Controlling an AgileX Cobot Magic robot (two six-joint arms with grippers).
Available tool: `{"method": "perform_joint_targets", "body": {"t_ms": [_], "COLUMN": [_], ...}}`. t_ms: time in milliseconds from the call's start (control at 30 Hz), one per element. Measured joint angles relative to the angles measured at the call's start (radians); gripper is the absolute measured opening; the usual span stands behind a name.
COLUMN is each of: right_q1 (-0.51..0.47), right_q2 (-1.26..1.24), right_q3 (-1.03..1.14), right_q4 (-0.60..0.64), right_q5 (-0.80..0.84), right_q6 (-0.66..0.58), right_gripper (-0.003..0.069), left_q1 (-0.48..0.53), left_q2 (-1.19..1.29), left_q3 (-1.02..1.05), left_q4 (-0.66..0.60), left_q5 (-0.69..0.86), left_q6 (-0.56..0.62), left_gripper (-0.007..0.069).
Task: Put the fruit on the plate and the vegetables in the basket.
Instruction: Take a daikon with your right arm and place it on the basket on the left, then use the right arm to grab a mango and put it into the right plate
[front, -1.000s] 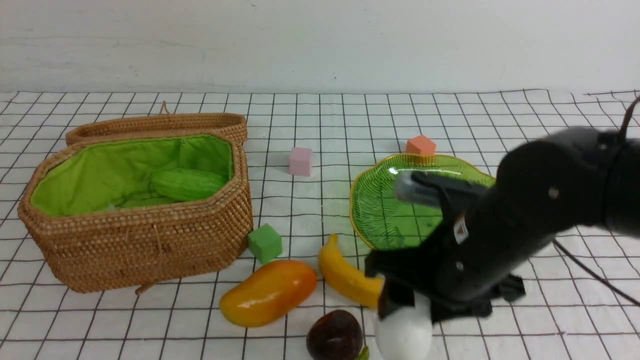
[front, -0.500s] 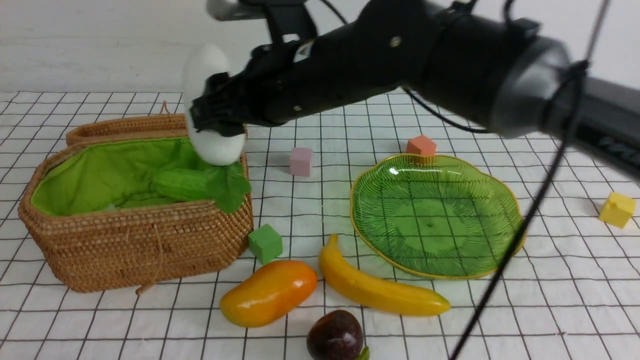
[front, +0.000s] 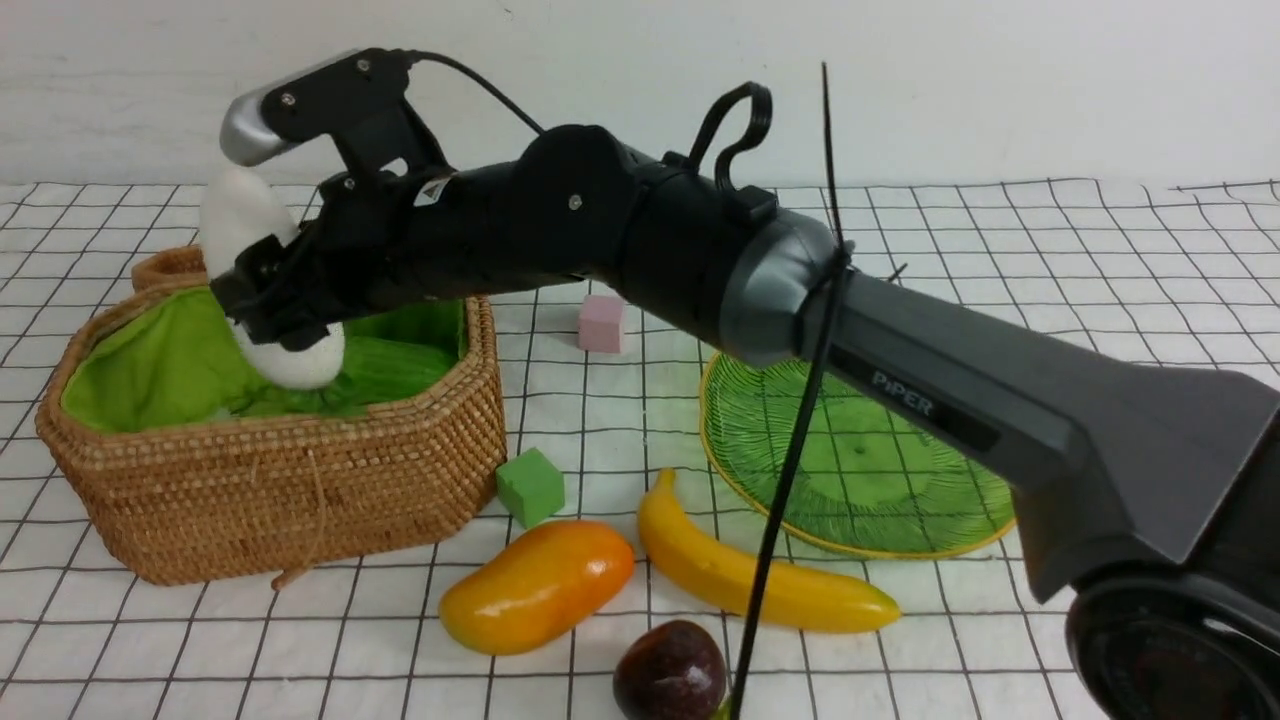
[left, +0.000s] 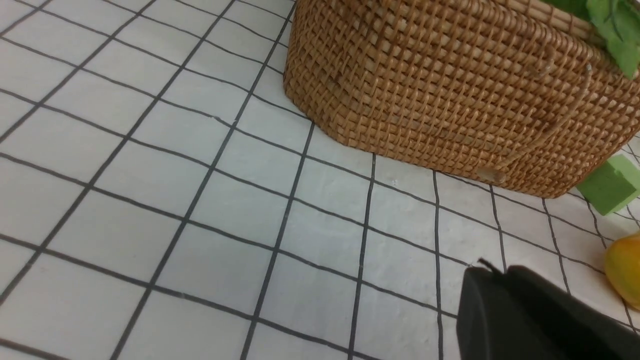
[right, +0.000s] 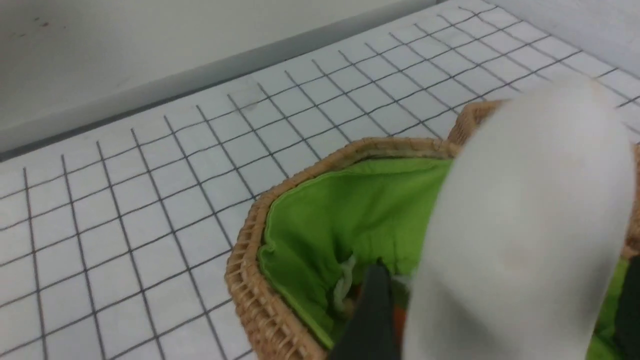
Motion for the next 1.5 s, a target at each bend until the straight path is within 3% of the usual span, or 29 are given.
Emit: {"method": "perform_joint_targets", "body": {"t_ms": [133,400,467,533,667,767,1033,1500], "right_q1": [-0.006,-0.04,-0.042,-0.042,-0.039,-0.029,0.011,0.02], "right_q2": [-0.03,-0.244,-0.278,-0.281,-0.253,-0.22,-0.128,-0.065], "right_q3": [0.0,-0.01,-0.002,0.016,0.166,0.249,0.31,0.305], "right_q4": [-0.039,-0.428,-0.528,-0.544,-0.553,-0.561,-0.641,-0.57], "right_q5": [0.125,0.512,0.623,0.651,0.656,0.639,0.497,0.506], "right_q6": [0.01,0.24,0.203,0.141,-0.165,-0.241,-0.272,-0.272], "right_gripper": [0.0676,0.0657,0.065,0.0645,0.0637,0.0636,0.0631,0.059], "left_q1": [0.0,0.0,0.0,0.0,0.0,0.0,0.0,0.0], "left_q2": [0.0,0.0,0.0,0.0,0.0,0.0,0.0,0.0], "left_q3": [0.0,0.0,0.0,0.0,0.0,0.0,0.0,0.0], "left_q4": [0.0,0.0,0.0,0.0,0.0,0.0,0.0,0.0], "left_q5": [0.0,0.0,0.0,0.0,0.0,0.0,0.0,0.0], "left_q6": [0.0,0.0,0.0,0.0,0.0,0.0,0.0,0.0], "left_gripper": [0.0039,0.0047,0.0051,0.0052,0.0059,0.0061,0.0061,0.0074]}}
